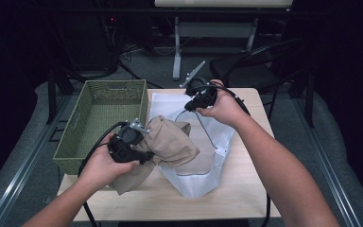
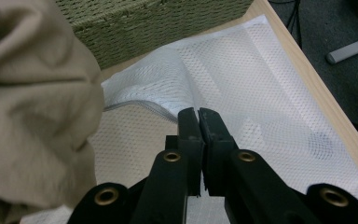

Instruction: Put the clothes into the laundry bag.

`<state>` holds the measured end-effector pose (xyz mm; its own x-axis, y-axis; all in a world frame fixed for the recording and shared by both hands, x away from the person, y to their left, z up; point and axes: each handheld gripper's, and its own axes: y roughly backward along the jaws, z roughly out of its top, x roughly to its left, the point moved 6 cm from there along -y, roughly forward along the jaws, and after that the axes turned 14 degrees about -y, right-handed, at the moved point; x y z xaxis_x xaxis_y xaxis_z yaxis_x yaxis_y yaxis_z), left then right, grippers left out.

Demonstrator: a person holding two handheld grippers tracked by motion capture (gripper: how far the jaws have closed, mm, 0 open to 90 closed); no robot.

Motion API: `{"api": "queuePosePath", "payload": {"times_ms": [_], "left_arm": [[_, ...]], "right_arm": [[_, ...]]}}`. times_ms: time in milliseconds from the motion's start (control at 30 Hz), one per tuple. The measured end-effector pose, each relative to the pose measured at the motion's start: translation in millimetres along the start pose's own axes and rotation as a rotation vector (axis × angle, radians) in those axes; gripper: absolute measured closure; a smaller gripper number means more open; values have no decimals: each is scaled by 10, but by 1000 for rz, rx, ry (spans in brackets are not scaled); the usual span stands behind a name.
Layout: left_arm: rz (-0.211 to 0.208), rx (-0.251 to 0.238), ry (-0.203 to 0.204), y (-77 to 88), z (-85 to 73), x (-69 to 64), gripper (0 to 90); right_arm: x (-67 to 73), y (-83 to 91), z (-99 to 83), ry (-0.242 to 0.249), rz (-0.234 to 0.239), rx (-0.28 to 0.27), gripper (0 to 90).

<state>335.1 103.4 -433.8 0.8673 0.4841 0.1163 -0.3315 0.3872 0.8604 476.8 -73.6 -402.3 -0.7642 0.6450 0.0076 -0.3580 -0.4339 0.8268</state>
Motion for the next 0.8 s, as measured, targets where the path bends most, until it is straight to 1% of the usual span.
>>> {"api": "queuePosePath", "payload": {"times_ms": [300, 367, 500, 700, 800], "left_arm": [[-43, -22, -28, -130, 157, -141, 589], [-49, -17, -43, -164, 183, -176, 588], [-61, -15, -55, -218, 218, -230, 589], [-94, -23, -55, -327, 258, -317, 588], [-107, -21, -62, -381, 278, -359, 589]], "right_arm": [[2, 8, -1, 1, -1, -3, 885], [2, 10, -2, 3, -2, -3, 885], [7, 18, -2, 7, -2, -3, 885], [19, 20, -10, 8, 2, -7, 885], [28, 27, -11, 12, 2, -7, 885]]}}
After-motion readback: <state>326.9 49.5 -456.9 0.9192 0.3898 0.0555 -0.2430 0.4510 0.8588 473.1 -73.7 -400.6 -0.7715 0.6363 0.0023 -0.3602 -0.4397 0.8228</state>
